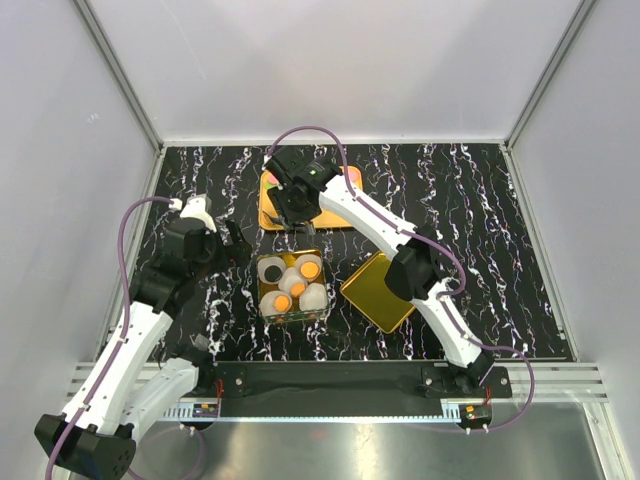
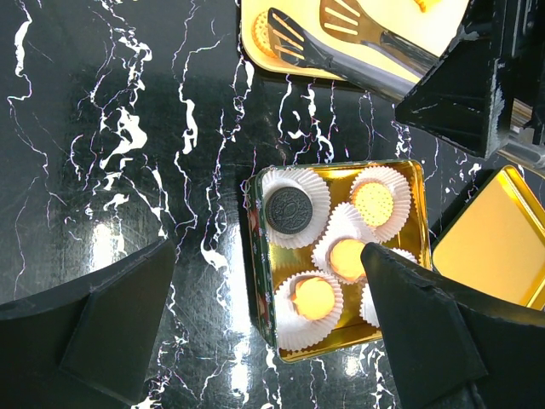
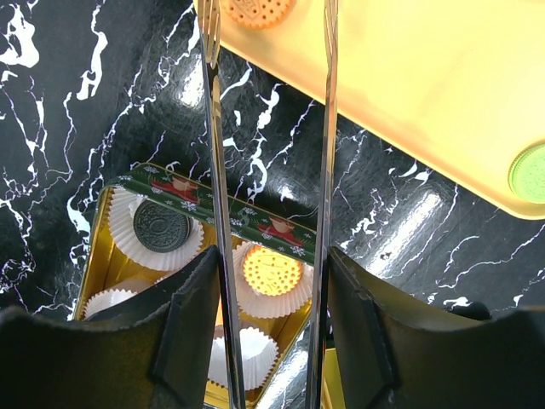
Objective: Pack the cookies
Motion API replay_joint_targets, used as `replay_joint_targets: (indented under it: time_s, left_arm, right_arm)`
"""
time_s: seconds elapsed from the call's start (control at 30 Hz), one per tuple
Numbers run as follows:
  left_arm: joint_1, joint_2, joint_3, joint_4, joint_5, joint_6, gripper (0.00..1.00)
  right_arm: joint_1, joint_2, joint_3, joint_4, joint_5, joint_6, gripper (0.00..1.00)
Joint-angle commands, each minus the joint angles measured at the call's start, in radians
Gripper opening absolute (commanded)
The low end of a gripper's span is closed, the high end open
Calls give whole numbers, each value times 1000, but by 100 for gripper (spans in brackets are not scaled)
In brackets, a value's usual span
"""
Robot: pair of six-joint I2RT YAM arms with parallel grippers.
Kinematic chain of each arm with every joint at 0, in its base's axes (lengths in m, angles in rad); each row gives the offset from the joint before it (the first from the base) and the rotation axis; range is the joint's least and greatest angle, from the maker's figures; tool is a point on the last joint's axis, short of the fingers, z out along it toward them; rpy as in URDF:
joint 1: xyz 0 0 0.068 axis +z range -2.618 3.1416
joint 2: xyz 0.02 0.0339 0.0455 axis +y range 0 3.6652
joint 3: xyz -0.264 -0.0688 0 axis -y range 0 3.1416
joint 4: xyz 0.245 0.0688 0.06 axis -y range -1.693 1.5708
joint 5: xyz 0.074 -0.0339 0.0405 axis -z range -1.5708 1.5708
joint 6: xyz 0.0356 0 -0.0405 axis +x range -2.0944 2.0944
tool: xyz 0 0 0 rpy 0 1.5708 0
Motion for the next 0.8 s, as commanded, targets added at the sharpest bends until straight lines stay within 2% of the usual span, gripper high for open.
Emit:
replay_joint_targets:
  time_s: [0.0,0.6,0.77]
  left_arm:
    - [5,-9,1,39,16,5,99]
    - [5,-10,1,41,16,7,99]
    - [5,-10,1,39,16,5,99]
  right_arm:
    - [-2,3,41,41,-21,-2,57]
    - [0,72,72,57,-24,4,57]
    - [0,63,69,44,-18,12,53]
